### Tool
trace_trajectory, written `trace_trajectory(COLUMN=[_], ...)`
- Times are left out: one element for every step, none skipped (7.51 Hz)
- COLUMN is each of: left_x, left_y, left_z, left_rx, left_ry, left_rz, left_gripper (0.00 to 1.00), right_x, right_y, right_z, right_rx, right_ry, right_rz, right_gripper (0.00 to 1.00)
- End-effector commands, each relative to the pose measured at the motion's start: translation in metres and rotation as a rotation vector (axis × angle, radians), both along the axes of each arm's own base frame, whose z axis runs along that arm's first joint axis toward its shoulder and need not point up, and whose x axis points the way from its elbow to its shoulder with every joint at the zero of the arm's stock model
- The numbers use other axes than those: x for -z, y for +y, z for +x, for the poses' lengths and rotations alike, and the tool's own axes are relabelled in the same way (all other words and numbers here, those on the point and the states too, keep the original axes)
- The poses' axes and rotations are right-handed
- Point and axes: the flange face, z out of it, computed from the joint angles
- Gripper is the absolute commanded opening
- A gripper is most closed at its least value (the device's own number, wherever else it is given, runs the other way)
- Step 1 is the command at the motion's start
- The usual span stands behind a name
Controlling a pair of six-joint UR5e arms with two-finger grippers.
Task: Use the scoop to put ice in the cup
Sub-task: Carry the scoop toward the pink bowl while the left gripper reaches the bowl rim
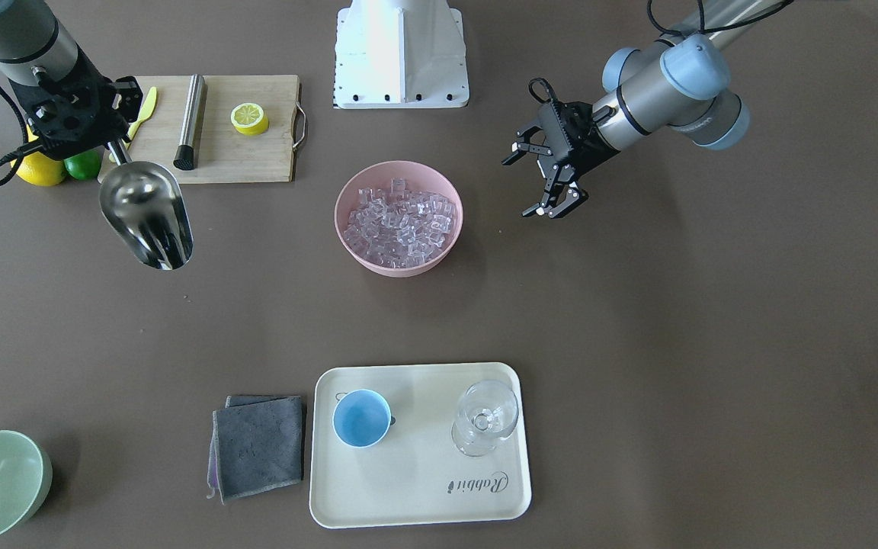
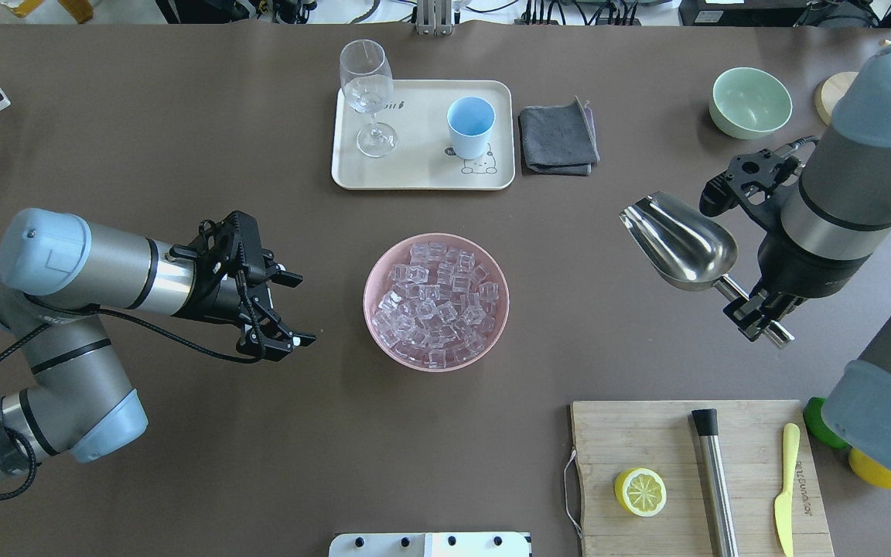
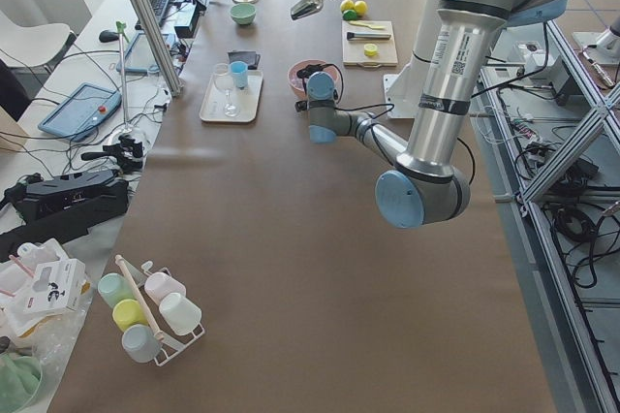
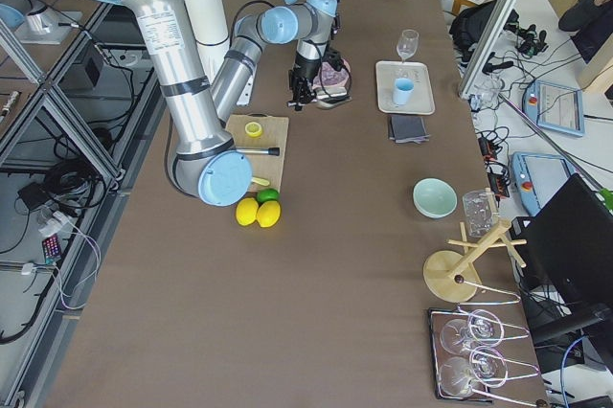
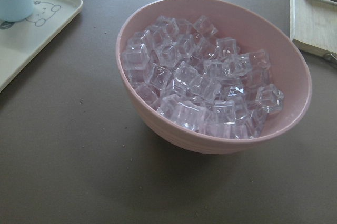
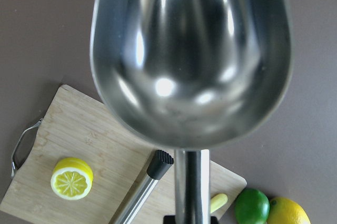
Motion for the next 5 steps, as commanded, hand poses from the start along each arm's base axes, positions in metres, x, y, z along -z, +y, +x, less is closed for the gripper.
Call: trace_trajectory(left_x=[0.004, 0.011, 0.011, 0.011, 0.013], left_y=[0.003, 0.008, 0.007, 0.007, 0.007], left_z=[0.015, 0.026, 0.025, 0.026, 0.029], left_rx=[0.020, 0.011, 0.016, 0.017, 0.015], left_ry=[0.001, 0.008, 0.009, 0.008, 0.010], left_rz=[0.008, 0.017, 0.018, 0.018, 0.019], left_gripper=[0.98, 0.98, 0.98, 0.98, 0.98], right_x=[0.068, 0.074, 0.085, 0.096, 0.103], right_y=[0.021, 0.017, 0.029, 0.028, 0.026], right_z=[-0.033, -0.055, -0.071, -0.086, -0.093], right_rx=[0.079, 0.106, 0.145, 0.175, 0.261], right_ry=[0.147, 0.139, 0.159, 0.192, 0.155], right_rz=[-0.007, -0.058, -0.054, -0.078, -0.060], right_gripper=[0.00, 0.00, 0.00, 0.00, 0.00])
